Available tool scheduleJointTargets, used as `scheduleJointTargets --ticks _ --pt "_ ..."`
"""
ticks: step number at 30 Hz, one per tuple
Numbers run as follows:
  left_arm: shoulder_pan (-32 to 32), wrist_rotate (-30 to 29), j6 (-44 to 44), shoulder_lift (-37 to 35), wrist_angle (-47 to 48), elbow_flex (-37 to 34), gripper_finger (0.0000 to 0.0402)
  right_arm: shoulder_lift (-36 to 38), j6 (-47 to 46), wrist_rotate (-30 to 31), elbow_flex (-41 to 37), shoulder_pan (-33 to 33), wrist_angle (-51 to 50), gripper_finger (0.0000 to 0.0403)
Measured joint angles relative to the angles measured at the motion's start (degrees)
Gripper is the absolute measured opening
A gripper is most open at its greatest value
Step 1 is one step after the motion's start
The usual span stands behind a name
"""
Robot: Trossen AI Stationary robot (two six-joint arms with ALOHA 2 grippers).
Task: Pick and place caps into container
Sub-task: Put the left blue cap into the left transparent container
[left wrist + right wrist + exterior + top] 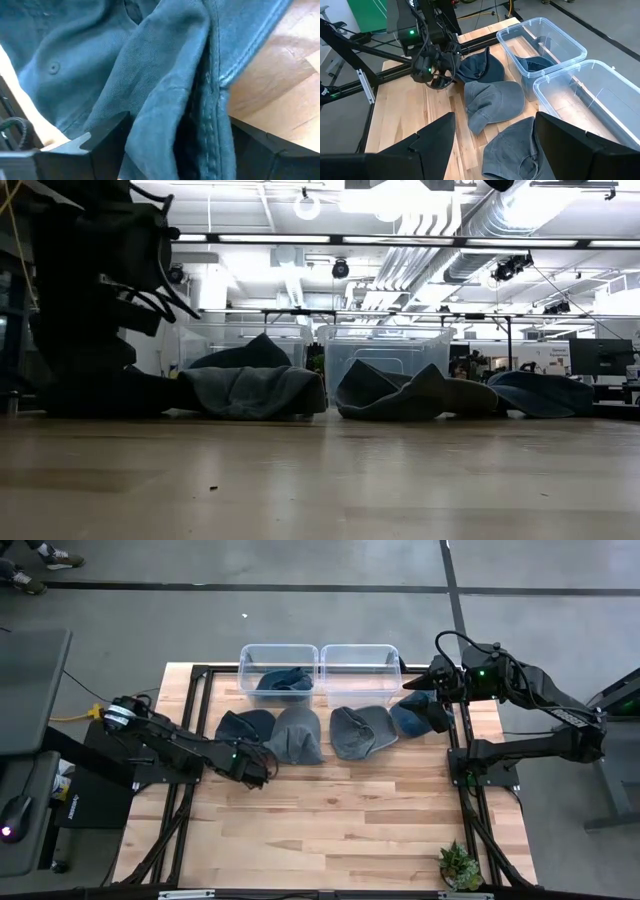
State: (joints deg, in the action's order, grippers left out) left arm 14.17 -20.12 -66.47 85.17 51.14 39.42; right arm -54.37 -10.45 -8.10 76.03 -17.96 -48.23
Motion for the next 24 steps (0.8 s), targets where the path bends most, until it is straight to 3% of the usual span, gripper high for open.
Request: scheduleJointTargets --ticks 5,15,24 --pt "-1.8 2.4 0.9 0.0 -0.5 0.0 0.0224 0.0 0.0 0.0 0.0 0.0 0.0 0.0270" --pt "-1.8 6.8 2.1 0.2 -0.4 0.4 0.0015 0.0 0.4 0.0 0.0 0.0 0.0 0.0270" --pt "-1.8 15.4 5.8 -3.1 6.0 7.5 0.0004 0.0 1.3 0.0 0.0 0.0 -0.1 0.0270"
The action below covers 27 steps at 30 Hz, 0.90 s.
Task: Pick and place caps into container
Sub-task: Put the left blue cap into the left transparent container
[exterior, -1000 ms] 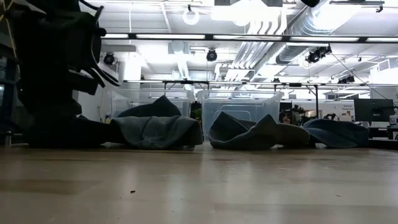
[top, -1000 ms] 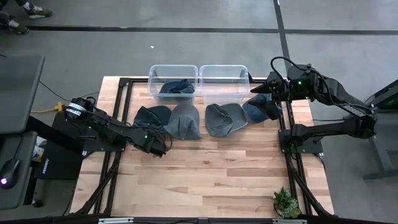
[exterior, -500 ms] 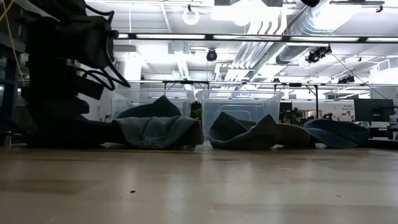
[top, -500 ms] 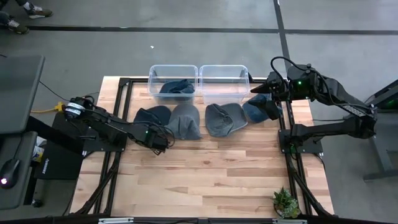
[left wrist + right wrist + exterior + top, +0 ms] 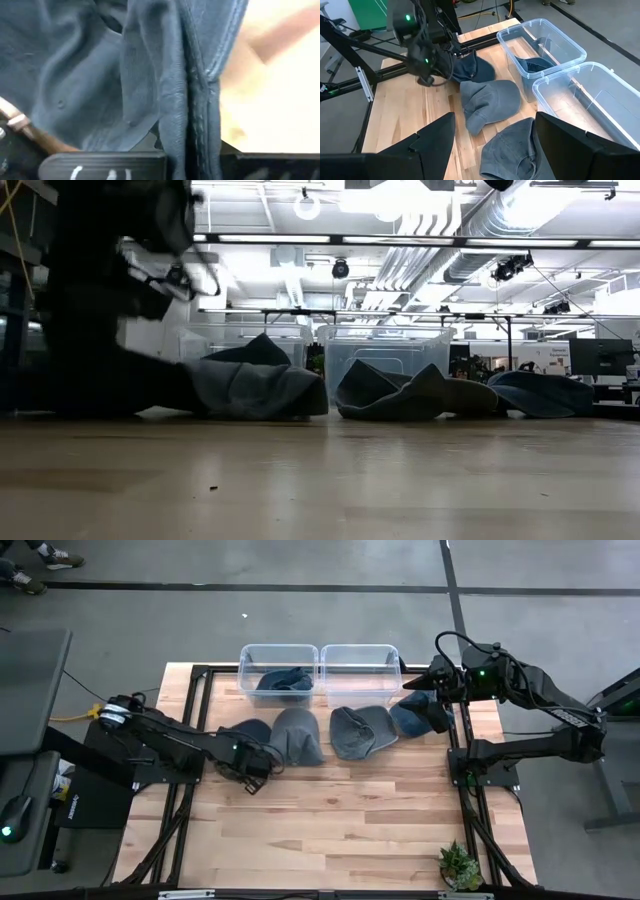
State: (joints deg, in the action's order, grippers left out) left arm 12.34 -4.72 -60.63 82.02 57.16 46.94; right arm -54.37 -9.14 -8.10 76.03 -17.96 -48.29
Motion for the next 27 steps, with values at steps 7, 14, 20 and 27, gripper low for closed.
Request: scheduleJointTargets --ticks 7,14,20,27 --pt "0.0 6.2 1.9 -4.4 7.9 10.2 0.0002 0.0 2.3 0.0 0.0 0.0 -0.9 0.0270" --pt "-0.6 8.5 1.8 -8.3 13.3 20.3 0.0001 0.0 7.9 1.0 0.0 0.0 -4.0 0.0270" --pt "-2.7 8.2 2.7 -11.6 8.6 25.0 0.0001 -0.2 13.2 4.2 0.0 0.0 -7.6 0.0270" --pt "-6.6 5.3 4.1 -13.1 -7.4 27.8 0.0000 -1.2 13.6 3.2 0.0 0.0 -8.2 0.0270"
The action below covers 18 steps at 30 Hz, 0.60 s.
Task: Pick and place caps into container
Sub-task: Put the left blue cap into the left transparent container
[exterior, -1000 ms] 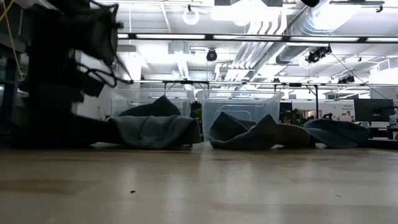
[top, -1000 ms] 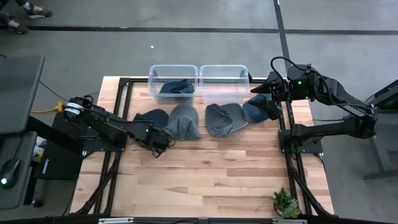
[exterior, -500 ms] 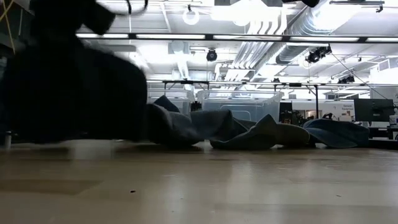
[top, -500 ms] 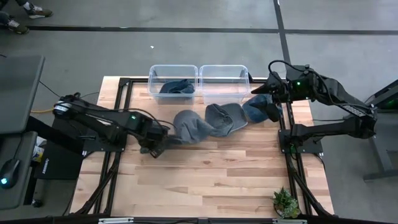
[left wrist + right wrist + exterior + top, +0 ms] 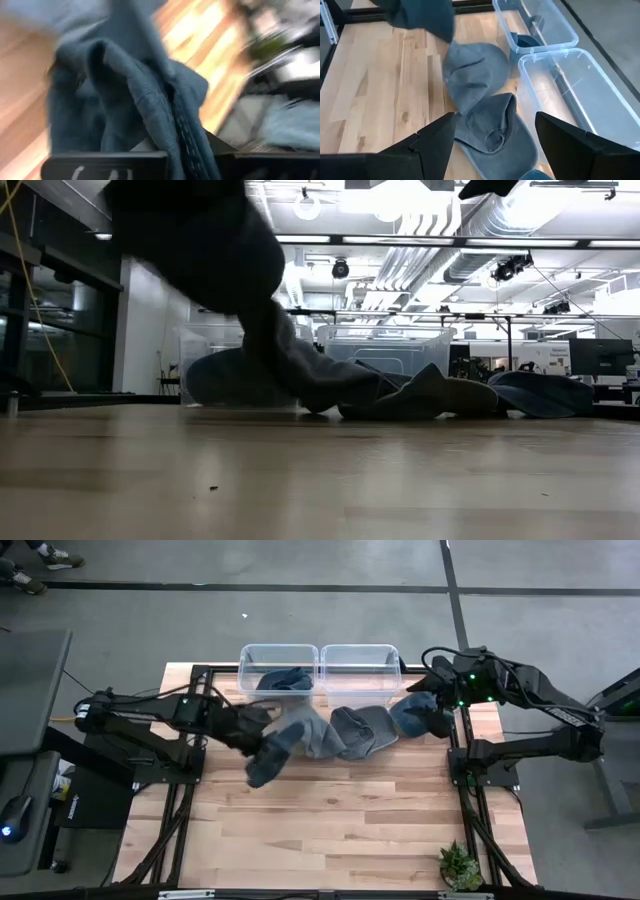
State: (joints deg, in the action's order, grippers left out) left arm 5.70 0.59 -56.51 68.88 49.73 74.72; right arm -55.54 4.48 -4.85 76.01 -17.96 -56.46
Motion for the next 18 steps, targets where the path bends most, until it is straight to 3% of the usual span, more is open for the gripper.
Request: scheduleJointTargets --ticks 7,18 --pt "-4.4 -0.1 1.2 -0.1 -11.5 0.0 0.0000 -3.7 3.8 3.0 0.0 0.0 -0.7 0.0270" --pt "-8.5 -4.0 2.0 -0.1 -22.2 0.0 0.0000 -11.4 4.1 -0.1 0.0 4.4 1.6 0.0270"
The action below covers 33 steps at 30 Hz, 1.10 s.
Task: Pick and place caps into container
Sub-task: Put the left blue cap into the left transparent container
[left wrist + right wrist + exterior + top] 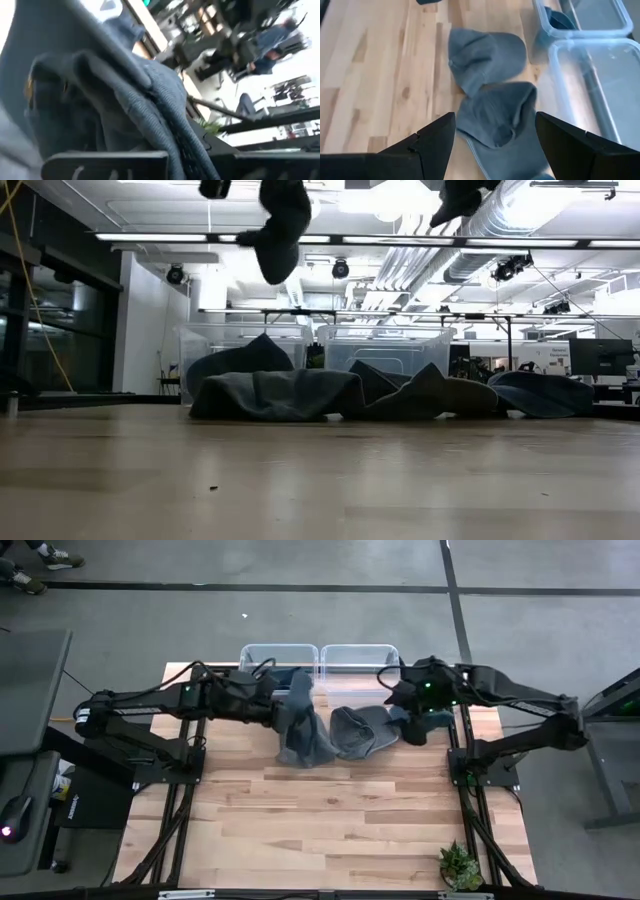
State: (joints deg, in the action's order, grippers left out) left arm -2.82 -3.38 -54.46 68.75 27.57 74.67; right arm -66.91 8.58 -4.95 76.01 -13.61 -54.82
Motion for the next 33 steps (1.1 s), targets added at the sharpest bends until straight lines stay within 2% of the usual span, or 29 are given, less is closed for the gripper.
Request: scheduleJointTargets --ticks 3,9,18,23,28,33 --pt "-0.9 -0.9 1.4 0.1 -4.1 0.0 0.0000 -1.4 -2.5 0.0 0.0 1.5 3.0 0.0270" --pt "-1.5 -8.1 2.6 1.5 -11.2 -0.1 0.0000 -1.9 -8.0 1.6 0.0 4.7 11.5 0.0270" --pt "-1.5 -17.9 6.9 4.5 -22.1 -0.1 0.0000 -2.2 -8.0 17.6 0.0 10.2 23.4 0.0270" --pt "-2.0 -18.3 8.7 6.1 -26.9 0.1 0.0000 -4.0 -4.0 26.7 0.0 13.8 29.0 0.0270" --pt "-2.8 -19.7 9.4 8.0 -29.8 0.1 0.0000 -6.0 -3.0 30.4 0.0 17.3 34.1 0.0270" --pt "-4.1 -18.0 10.6 8.8 -31.6 -0.1 0.0000 -7.9 -2.1 38.1 0.0 19.9 37.3 0.0270"
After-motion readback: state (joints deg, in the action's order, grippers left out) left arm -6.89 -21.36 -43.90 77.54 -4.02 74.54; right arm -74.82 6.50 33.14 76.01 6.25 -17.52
